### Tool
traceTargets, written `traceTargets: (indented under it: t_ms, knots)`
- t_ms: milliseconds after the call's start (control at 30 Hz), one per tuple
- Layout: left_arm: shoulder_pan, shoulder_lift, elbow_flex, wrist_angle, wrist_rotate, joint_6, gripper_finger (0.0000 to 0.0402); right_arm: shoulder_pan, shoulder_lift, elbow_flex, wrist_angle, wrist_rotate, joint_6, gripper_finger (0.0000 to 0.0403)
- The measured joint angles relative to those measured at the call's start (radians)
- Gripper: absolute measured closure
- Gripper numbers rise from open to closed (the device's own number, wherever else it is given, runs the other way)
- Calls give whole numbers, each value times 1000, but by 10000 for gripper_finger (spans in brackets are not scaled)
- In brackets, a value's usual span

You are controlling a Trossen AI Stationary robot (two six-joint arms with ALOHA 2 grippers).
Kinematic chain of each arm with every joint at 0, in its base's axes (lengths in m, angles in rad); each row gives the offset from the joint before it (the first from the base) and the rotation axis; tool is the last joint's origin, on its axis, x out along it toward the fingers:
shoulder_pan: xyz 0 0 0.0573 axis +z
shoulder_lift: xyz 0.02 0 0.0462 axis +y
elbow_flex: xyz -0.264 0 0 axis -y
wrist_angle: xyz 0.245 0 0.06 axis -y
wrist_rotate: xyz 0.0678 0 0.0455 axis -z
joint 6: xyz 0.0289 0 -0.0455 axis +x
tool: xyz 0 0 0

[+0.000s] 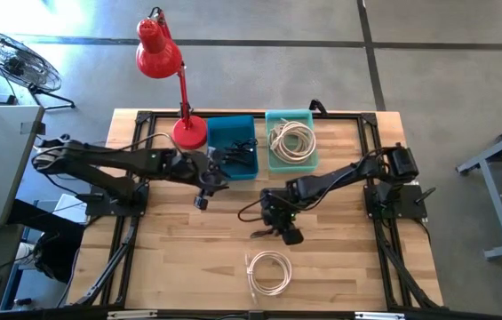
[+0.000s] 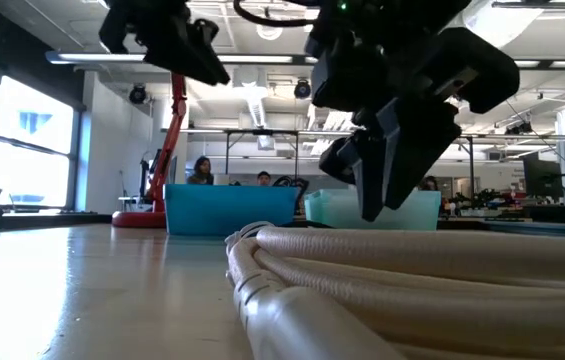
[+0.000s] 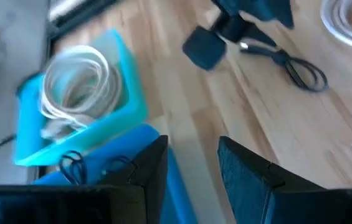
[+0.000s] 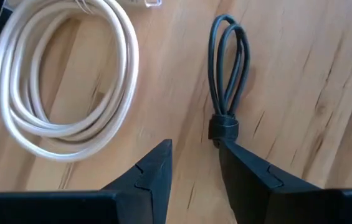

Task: Pick & Place USB Port
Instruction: Put the black usb cable into the blue bin

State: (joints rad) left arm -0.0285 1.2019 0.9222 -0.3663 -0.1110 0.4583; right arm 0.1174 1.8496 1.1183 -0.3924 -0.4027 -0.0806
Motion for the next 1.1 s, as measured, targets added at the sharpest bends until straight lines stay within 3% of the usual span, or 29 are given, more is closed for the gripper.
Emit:
traceTargets:
  t_ms: [267,633,1100]
  knots:
    - [-84,-69,0,8,-27,2,263,-16,0,0,28,47,-32,279]
    - [-202,-89,0,5,-163,3,263,-23,37,0,46,46,5,279]
    - [-210,-89,0,25,-173,-22,263,-41,119,2,123,-86,2,287]
